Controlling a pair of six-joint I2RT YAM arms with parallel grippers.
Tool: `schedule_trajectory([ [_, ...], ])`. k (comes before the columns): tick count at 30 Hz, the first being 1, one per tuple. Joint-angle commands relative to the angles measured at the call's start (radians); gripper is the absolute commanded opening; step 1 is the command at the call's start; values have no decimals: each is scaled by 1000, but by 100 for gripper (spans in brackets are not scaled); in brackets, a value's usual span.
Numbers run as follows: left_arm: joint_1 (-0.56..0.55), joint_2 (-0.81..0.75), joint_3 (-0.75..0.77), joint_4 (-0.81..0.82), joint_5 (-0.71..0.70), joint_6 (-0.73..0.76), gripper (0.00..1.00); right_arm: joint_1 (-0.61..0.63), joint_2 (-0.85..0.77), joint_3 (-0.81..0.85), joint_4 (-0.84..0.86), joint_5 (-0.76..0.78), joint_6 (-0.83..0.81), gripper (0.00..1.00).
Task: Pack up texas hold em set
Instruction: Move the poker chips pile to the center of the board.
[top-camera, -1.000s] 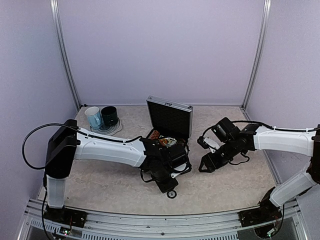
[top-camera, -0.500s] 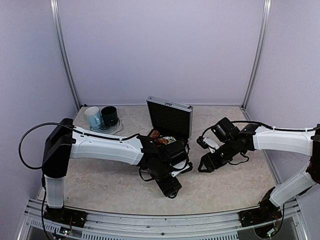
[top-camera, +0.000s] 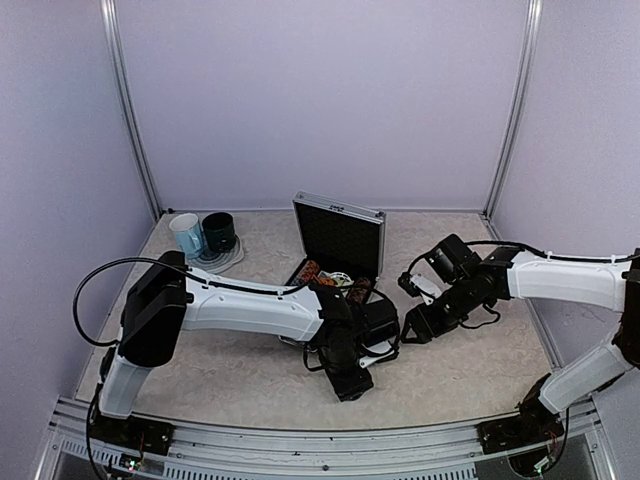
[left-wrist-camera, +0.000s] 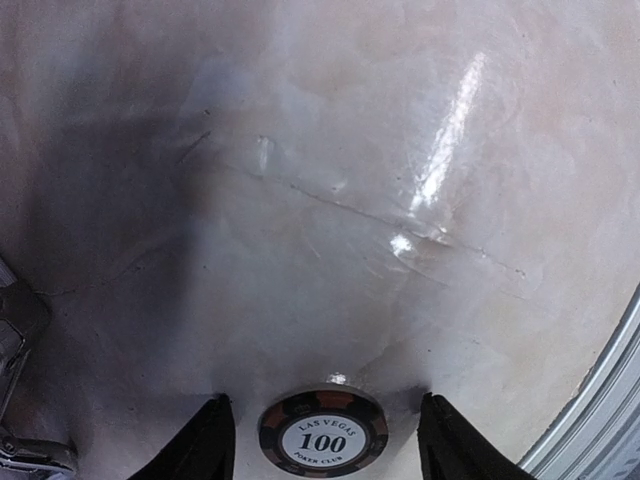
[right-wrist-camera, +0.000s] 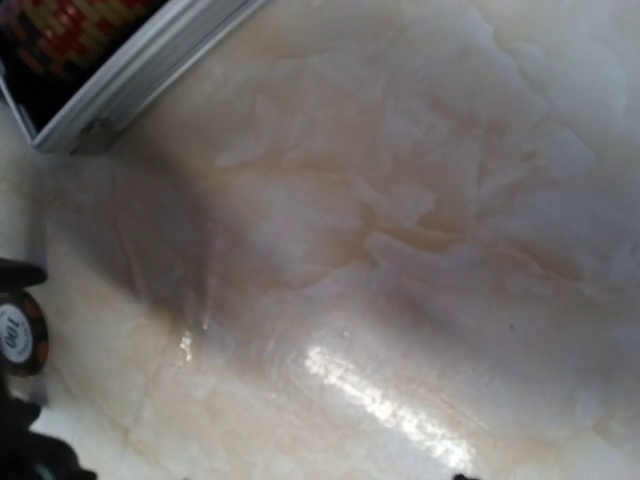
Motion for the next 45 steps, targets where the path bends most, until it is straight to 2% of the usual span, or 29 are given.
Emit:
schedule_trajectory([
  [1,-9,54,17,-73,-31,17,54,-13,-23,-8,-8,1,4,55],
  [2,-9,57,14,-75,-36,14,49,-13,-21,-9,-7,-2,3,55],
  [4,-9,61,-2,-80,-66,12,45,-12,-17,-6,-9,-7,-2,55],
  [11,0,15,-110,-43,-46,2,44,-12,-4,3,-10,-6,-13,55],
  [20,66,-148,-385,33,-46,-47,43,-12,14,12,-7,-20,-16,55],
  [25,91,-227,-490,35,-46,-82,44,-12,30,15,1,-27,-17,55],
  [32,109,-284,-514,13,-23,-106,51,-13,49,29,0,-33,-26,55],
  [36,113,-281,-502,13,-30,-102,65,-13,58,29,3,-37,-31,55],
  [40,125,-262,-480,15,-20,-88,63,-12,65,26,10,-40,-38,55],
  [45,121,-223,-457,-4,0,-76,56,-12,59,29,1,-32,-42,54],
])
